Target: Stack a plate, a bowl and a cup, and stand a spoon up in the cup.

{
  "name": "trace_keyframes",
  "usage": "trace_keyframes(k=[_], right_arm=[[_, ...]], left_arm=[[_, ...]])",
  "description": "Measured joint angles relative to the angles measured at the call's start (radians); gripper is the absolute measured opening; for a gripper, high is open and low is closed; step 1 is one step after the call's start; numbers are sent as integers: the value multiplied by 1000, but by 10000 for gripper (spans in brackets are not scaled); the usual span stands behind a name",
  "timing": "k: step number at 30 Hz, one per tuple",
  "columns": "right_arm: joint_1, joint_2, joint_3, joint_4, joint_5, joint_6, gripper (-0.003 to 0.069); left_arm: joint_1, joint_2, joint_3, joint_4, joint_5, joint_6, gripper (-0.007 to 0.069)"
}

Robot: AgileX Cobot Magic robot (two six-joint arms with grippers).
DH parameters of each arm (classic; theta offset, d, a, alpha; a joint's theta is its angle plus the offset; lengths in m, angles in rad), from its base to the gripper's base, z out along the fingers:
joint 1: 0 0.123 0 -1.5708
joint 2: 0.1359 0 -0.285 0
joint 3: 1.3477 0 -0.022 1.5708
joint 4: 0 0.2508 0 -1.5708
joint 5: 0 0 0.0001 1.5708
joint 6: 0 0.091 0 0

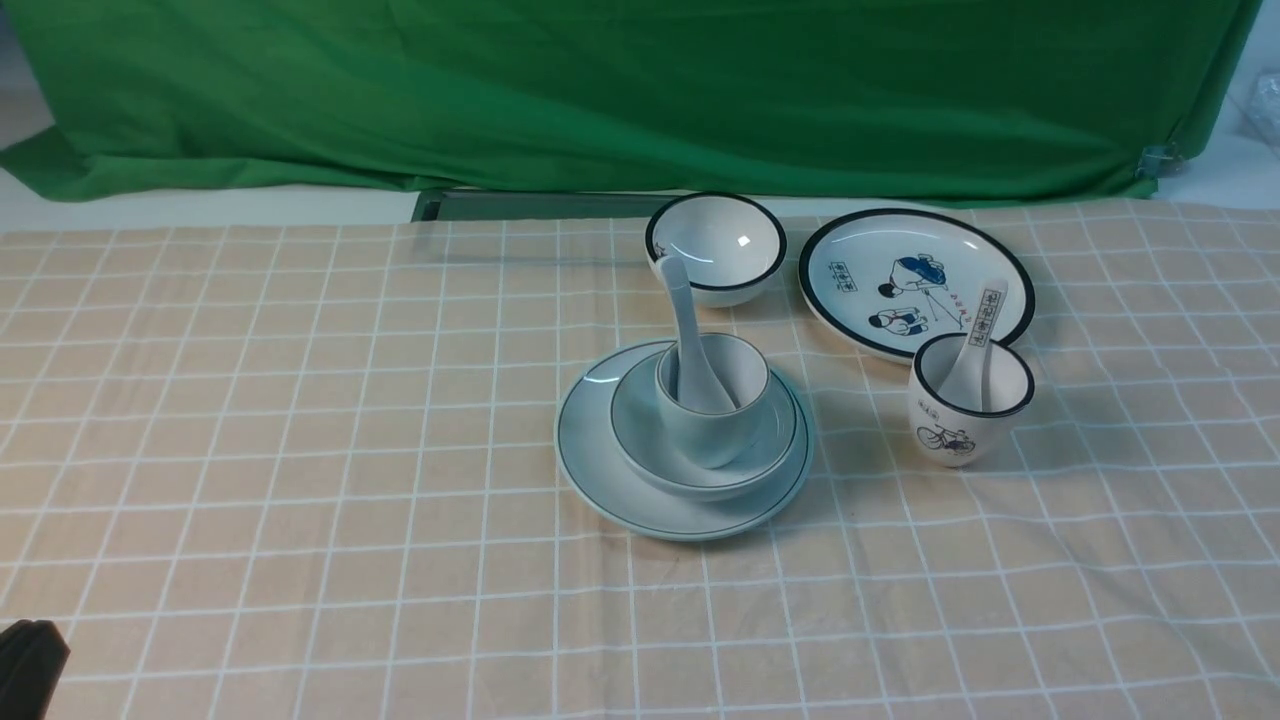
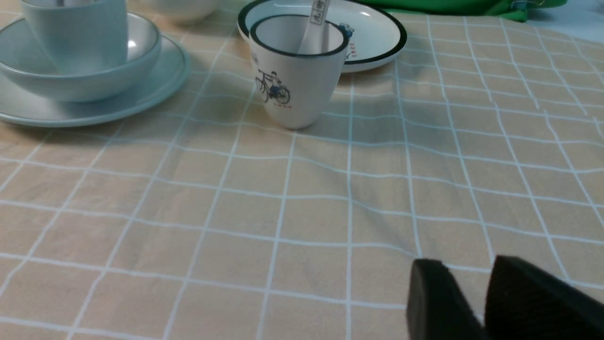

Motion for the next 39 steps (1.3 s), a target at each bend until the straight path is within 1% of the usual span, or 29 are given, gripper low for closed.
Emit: trace_keyframes(k=[11,39], right_arm=[[0,0,0,0,0,0,235],[0,0,0,0,0,0,237]], left_arm=[[0,0,0,0,0,0,4],[0,0,0,0,0,0,4]])
